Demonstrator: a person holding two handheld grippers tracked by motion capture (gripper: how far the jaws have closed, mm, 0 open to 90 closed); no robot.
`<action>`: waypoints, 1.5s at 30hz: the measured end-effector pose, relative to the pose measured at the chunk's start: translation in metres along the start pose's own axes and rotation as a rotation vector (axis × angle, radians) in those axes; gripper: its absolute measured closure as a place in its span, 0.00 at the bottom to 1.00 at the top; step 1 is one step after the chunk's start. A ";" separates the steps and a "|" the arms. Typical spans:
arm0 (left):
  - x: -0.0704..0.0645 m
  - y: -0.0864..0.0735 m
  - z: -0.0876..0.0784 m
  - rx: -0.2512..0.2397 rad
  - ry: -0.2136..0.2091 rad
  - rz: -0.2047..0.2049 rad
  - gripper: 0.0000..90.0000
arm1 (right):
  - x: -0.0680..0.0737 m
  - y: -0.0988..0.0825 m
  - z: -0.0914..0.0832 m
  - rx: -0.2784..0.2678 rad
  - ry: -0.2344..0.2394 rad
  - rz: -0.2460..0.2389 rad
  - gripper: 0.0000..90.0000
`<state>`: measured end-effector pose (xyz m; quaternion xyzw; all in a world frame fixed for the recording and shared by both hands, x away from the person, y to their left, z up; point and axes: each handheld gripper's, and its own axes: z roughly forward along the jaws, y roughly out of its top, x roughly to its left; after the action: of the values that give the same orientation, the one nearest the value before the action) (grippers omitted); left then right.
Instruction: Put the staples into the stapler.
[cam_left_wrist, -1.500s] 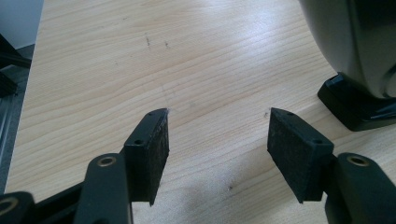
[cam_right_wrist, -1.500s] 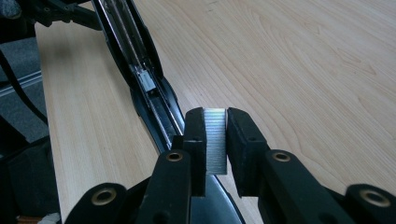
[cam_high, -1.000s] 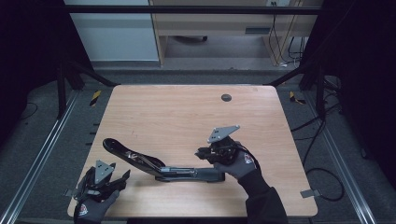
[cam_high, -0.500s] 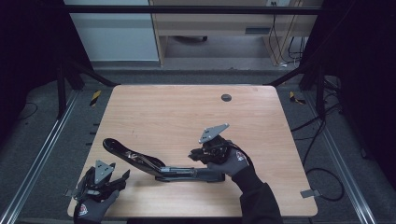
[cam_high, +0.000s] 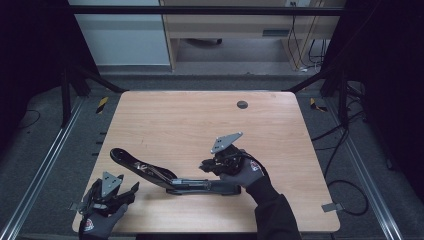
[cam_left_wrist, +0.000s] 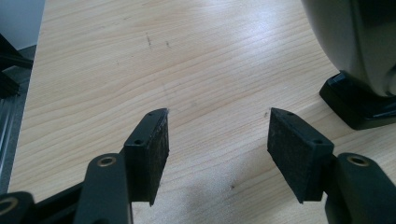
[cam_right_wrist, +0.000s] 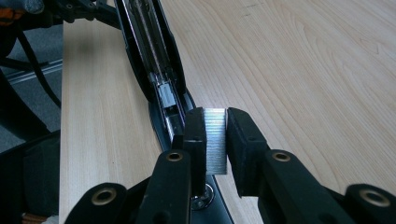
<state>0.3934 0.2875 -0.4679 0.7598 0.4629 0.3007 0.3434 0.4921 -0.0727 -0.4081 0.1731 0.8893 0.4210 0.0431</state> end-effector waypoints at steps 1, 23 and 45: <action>0.000 0.000 0.000 0.000 0.000 0.000 0.43 | 0.001 0.000 0.001 0.002 0.000 0.004 0.87; -0.001 0.000 0.000 0.002 0.001 0.005 0.43 | 0.005 0.007 0.015 0.037 0.040 -0.052 0.87; -0.001 0.000 0.001 0.003 -0.002 0.005 0.43 | 0.009 0.001 0.032 0.086 0.073 -0.084 0.87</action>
<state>0.3937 0.2862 -0.4686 0.7618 0.4611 0.3003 0.3418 0.4915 -0.0457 -0.4274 0.1220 0.9141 0.3860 0.0210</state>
